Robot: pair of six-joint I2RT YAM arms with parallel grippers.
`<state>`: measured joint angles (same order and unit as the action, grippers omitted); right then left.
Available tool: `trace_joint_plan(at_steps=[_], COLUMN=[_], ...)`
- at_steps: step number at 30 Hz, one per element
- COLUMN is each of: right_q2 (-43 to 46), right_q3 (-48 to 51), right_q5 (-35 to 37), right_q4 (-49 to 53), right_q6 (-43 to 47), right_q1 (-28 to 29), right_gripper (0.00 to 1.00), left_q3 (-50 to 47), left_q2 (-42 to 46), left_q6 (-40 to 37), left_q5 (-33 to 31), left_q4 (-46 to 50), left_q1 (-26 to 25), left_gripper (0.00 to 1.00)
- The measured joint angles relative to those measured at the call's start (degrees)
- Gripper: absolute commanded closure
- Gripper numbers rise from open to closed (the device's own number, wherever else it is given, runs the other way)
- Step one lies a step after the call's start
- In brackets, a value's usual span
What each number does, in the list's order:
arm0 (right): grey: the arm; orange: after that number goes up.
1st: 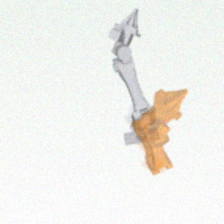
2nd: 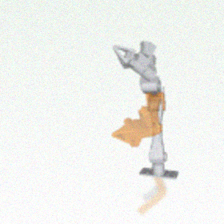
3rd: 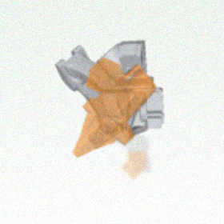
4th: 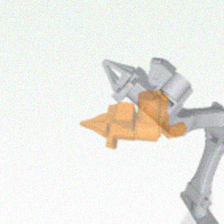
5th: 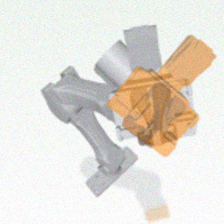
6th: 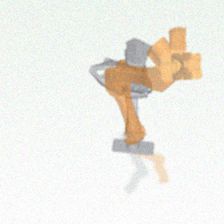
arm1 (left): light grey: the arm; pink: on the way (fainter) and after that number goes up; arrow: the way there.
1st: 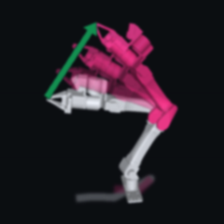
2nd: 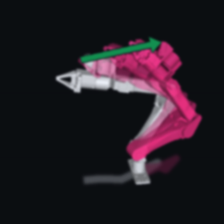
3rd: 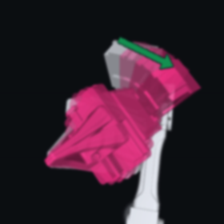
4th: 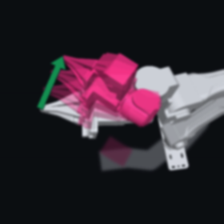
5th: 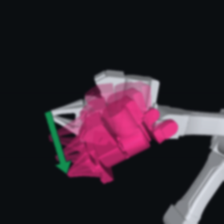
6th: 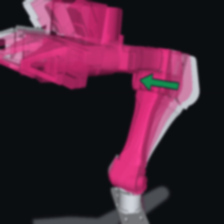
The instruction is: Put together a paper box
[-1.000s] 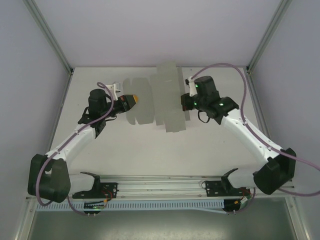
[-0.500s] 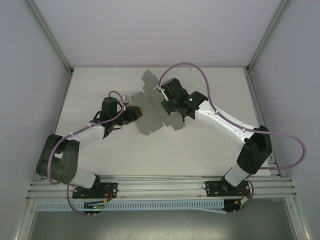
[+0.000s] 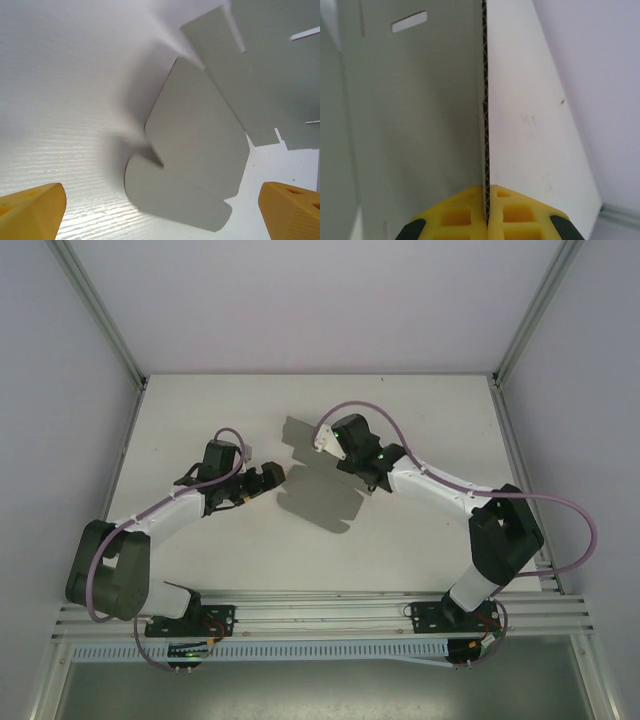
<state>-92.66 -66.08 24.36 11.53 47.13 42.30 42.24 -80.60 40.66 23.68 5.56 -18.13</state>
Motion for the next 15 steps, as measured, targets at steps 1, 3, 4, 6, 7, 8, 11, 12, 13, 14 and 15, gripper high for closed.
trace_joint_plan(at_steps=[1, 3, 4, 6, 7, 8, 11, 12, 13, 14, 15], right_q2=[-0.11, -0.81, -1.53, -3.82, -4.94, -5.79, -8.31, -8.9, -9.29, -9.49, -9.53], right_q3=[2.34, 6.58, 8.22, 11.19, 12.55, 13.64, 16.0, 16.39, 16.68, 16.79, 16.96], right_q5=[0.31, 1.31, 1.77, 2.73, 3.04, 3.15, 3.26, 3.28, 3.26, 3.26, 3.26], right_q4=[-4.15, -12.31, -16.04, -24.41, -28.26, -31.3, -39.71, -41.81, -43.5, -44.63, -45.81], right_q6=[3.48, 9.49, 11.89, 16.5, 18.45, 19.8, 23.28, 24.17, 24.79, 25.18, 25.68], right_q1=[0.0, 0.0, 0.0, -0.02, -0.02, 0.0, 0.0, 0.0, 0.0, 0.02, 0.07], right_gripper=[1.0, 1.0, 1.0, 1.0, 1.0, 1.0, 1.0, 1.0, 1.0, 1.0, 1.0], left_q3=[1.09, 3.82, 5.55, 9.97, 12.2, 14.56, 20.63, 22.8, 24.63, 26.43, 28.2], left_q2=[-0.02, -0.02, -0.09, -0.55, -0.9, -1.36, -3.52, -4.94, -6.43, -8.13, -10.12], left_q6=[-0.17, -0.61, -0.83, -1.49, -1.7, -1.92, -2.16, -2.27, -2.32, -2.32, -2.29], left_q5=[0.17, 1.2, 1.75, 2.43, 2.51, 2.62, 3.45, 4.33, 5.11, 6.19, 7.28], left_q4=[0.79, 1.75, 2.25, 3.34, 3.8, 4.13, 4.5, 4.57, 4.5, 4.55, 4.48], left_q1=[0.0, 0.0, 0.0, 0.0, 0.0, 0.0, 0.0, 0.0, 0.0, 0.0, 0.0], left_gripper=[0.02, 0.02, 0.02, 0.02, 0.02, 0.02, 0.02, 0.02, 0.02, 0.02, 0.02])
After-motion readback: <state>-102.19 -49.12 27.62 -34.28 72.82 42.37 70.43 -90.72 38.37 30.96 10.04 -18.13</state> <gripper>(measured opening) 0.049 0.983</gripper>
